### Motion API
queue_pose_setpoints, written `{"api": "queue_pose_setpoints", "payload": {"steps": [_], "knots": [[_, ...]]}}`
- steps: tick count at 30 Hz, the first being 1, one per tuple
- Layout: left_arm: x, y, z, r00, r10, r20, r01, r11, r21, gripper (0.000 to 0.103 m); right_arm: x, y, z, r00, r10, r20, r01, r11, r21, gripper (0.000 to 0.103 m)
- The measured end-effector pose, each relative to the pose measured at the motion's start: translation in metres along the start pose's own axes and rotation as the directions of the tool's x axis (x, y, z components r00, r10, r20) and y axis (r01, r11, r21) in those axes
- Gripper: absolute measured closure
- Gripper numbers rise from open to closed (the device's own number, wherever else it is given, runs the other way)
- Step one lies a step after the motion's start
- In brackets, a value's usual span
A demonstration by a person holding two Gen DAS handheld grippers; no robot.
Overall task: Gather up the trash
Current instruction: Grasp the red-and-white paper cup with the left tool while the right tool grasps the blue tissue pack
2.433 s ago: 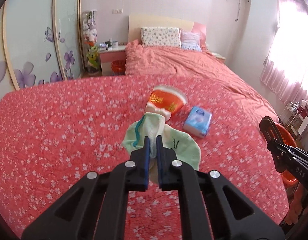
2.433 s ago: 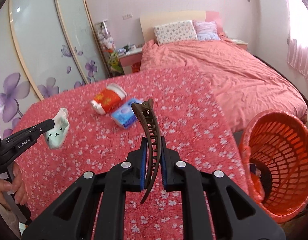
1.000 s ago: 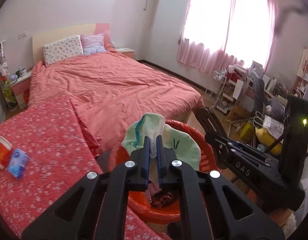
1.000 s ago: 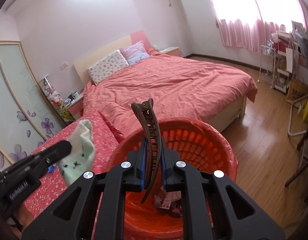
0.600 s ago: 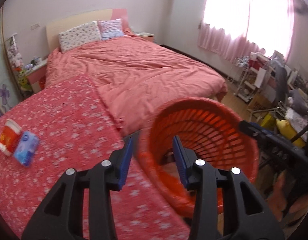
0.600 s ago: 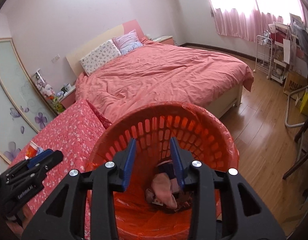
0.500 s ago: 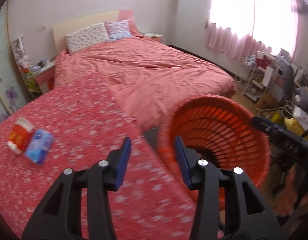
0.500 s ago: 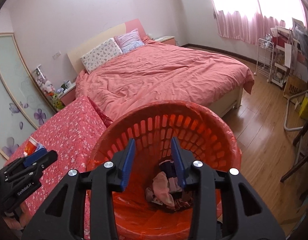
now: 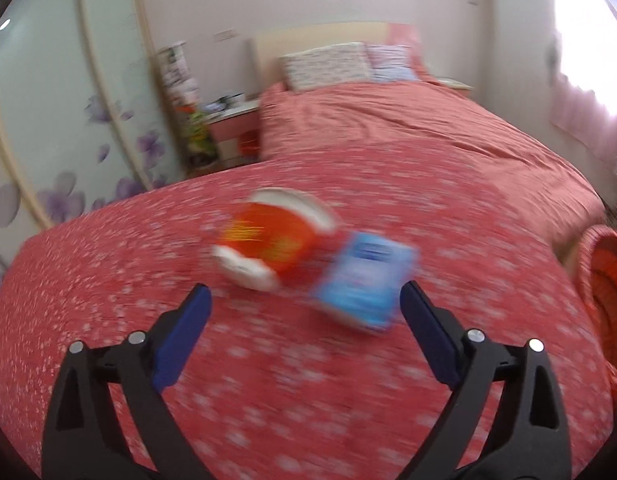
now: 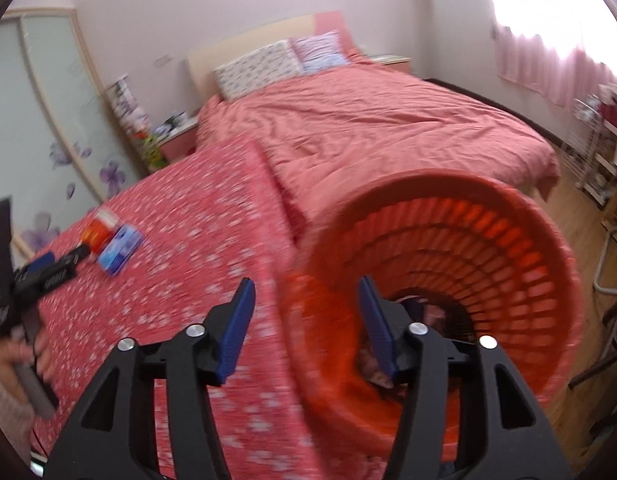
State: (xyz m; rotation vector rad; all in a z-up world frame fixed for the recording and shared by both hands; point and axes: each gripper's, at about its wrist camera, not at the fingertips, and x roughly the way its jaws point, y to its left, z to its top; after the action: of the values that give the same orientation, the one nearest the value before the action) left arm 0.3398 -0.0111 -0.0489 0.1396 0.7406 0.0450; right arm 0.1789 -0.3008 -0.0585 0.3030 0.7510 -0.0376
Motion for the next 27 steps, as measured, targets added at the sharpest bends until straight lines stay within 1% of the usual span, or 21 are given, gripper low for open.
{"api": "queue_pose_setpoints", "payload": {"steps": [3, 6, 8, 9, 11, 13, 17, 18, 19, 20, 21, 23, 25, 27], "knots": [[0.020, 0.026, 0.011, 1.000, 0.016, -0.025, -0.017, 0.998, -0.061, 0.005, 0.008, 0.026, -0.002, 0.999, 0.039, -0.018, -0.040, 0.998, -0.044, 0.046], [0.046, 0.041, 0.025, 0.998, -0.016, -0.057, 0.010, 0.994, -0.104, 0.004, 0.015, 0.046, -0.002, 0.997, 0.071, -0.036, -0.074, 0.994, -0.076, 0.046], [0.058, 0.041, 0.031, 0.997, -0.028, -0.077, 0.021, 0.995, -0.097, 0.004, 0.021, 0.058, -0.001, 0.995, 0.083, -0.049, -0.087, 0.992, -0.095, 0.046], [0.067, 0.040, 0.034, 0.995, -0.035, -0.092, 0.028, 0.997, -0.078, 0.004, 0.025, 0.063, -0.001, 0.995, 0.088, -0.057, -0.093, 0.990, -0.105, 0.046], [0.079, 0.034, 0.037, 0.994, -0.019, -0.108, 0.014, 0.999, -0.041, 0.004, 0.030, 0.069, 0.000, 0.994, 0.091, -0.067, -0.099, 0.989, -0.113, 0.046], [0.085, 0.031, 0.039, 0.993, -0.010, -0.117, 0.007, 1.000, -0.024, 0.004, 0.035, 0.074, 0.001, 0.992, 0.097, -0.079, -0.106, 0.987, -0.118, 0.046], [0.101, 0.028, 0.043, 0.990, -0.014, -0.141, 0.015, 1.000, 0.011, 0.004, 0.038, 0.084, -0.001, 0.990, 0.107, -0.096, -0.119, 0.985, -0.129, 0.046], [0.106, 0.027, 0.042, 0.988, -0.002, -0.155, 0.006, 1.000, 0.025, 0.006, 0.038, 0.086, -0.001, 0.989, 0.107, -0.098, -0.120, 0.984, -0.135, 0.046], [0.109, 0.027, 0.041, 0.986, 0.006, -0.167, 0.000, 0.999, 0.032, 0.013, 0.038, 0.089, -0.002, 0.989, 0.108, -0.099, -0.121, 0.983, -0.138, 0.046], [0.110, 0.029, 0.041, 0.986, -0.016, -0.167, 0.020, 1.000, 0.020, 0.016, 0.037, 0.090, -0.002, 0.989, 0.108, -0.099, -0.122, 0.982, -0.141, 0.046], [0.110, 0.033, 0.041, 0.984, -0.033, -0.175, 0.033, 0.999, -0.003, 0.024, 0.037, 0.092, -0.003, 0.989, 0.108, -0.100, -0.121, 0.982, -0.145, 0.046], [0.109, 0.042, 0.038, 0.982, -0.045, -0.183, 0.041, 0.999, -0.021, 0.024, 0.037, 0.097, -0.002, 0.989, 0.106, -0.101, -0.121, 0.981, -0.150, 0.046], [0.100, 0.054, 0.031, 0.985, -0.023, -0.173, 0.022, 1.000, -0.012, 0.024, 0.039, 0.103, -0.002, 0.989, 0.105, -0.104, -0.121, 0.981, -0.155, 0.046], [0.089, 0.069, 0.020, 0.984, -0.020, -0.175, 0.015, 1.000, -0.025, 0.024, 0.042, 0.110, -0.002, 0.987, 0.114, -0.113, -0.131, 0.979, -0.158, 0.046]]}}
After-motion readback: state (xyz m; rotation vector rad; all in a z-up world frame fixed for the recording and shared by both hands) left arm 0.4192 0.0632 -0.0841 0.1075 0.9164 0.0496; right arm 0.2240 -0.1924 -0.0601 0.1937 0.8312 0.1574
